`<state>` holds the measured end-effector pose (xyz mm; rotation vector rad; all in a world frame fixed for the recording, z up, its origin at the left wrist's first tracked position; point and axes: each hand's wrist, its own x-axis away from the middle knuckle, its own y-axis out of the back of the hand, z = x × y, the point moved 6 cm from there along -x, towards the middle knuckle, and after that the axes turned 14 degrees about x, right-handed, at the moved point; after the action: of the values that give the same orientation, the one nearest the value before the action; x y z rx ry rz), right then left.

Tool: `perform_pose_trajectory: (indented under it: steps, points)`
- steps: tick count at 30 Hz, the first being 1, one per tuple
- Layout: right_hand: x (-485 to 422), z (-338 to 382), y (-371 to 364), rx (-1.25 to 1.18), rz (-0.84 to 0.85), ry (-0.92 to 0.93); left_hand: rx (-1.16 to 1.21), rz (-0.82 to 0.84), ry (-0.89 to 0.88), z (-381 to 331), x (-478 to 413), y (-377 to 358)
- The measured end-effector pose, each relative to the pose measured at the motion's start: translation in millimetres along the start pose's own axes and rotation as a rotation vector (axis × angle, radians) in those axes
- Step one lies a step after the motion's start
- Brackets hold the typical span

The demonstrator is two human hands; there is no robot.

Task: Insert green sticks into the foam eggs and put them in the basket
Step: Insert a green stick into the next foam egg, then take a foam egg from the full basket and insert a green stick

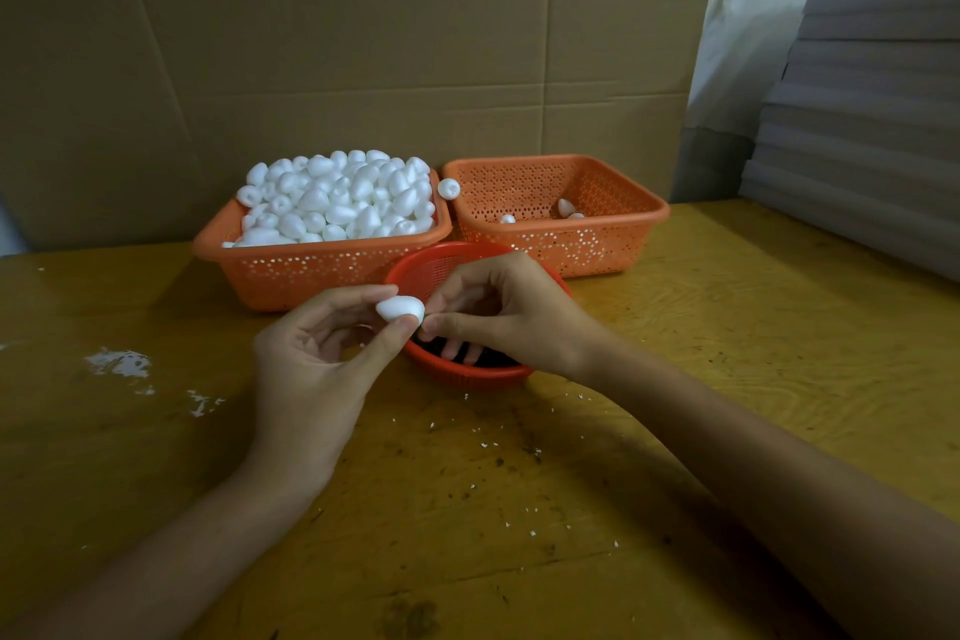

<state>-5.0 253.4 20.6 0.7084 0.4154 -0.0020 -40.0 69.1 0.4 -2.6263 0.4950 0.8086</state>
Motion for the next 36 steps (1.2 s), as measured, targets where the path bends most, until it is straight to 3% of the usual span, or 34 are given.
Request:
perform_pose_trajectory:
  steps: [7, 10, 13, 16, 21, 34, 36]
  points:
    - [-0.3, 4.6, 4.5, 0.004, -0.028, 0.008, -0.006, 0.055, -0.049, -1.8, 0.7, -3.9]
    - [-2.3, -1.5, 33.6, -0.054, -0.233, -0.05, -0.028, 0.109, -0.078, -4.8, 4.3, -9.1]
    - [5.7, -30.1, 73.9, -0.171, -0.454, -0.239, -0.075, 0.157, -0.12, -7.7, 9.1, -14.8]
    - [19.5, -63.0, 101.5, -0.212, -0.563, -0.408, -0.141, 0.211, -0.147, -6.8, 12.2, -20.4]
    - [29.4, -90.9, 117.9, -0.187, -0.578, -0.544, -0.192, 0.282, -0.188, -8.6, 16.6, -25.4]
    - [27.5, -85.6, 118.2, -0.031, -0.65, -0.551, -0.302, 0.363, -0.244, -14.5, 22.8, -33.3]
    - [27.7, -72.5, 118.5, 0.104, -0.66, -0.51, -0.368, 0.364, -0.268, -14.9, 21.7, -32.6]
